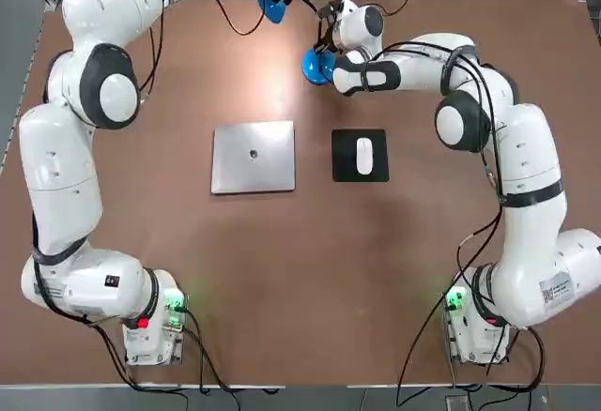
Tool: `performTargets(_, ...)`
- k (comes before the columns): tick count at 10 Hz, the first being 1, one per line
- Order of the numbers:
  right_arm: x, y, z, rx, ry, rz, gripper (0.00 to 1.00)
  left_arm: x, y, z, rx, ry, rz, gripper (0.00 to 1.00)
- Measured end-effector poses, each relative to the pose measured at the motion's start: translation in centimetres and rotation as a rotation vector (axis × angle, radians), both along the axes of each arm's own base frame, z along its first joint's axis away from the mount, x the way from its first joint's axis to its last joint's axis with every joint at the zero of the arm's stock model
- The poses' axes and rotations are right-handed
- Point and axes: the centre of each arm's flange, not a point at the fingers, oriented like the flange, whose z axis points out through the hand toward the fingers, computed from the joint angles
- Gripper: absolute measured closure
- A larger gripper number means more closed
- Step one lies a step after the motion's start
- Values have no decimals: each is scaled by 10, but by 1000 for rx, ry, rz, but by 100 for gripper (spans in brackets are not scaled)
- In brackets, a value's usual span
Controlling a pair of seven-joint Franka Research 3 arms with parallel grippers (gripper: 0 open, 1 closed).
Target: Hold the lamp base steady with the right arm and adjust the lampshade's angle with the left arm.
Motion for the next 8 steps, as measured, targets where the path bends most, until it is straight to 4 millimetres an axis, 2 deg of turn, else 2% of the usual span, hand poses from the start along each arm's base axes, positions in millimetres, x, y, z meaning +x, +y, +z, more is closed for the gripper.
performTargets(5, 0, 0, 0, 0, -1, 0, 85, 1, 1, -3, -18, 1, -6, 30)
performTargets(8, 0, 0, 0, 0, -1, 0, 85, 1, 1, -2, -27, 7, 2, 37)
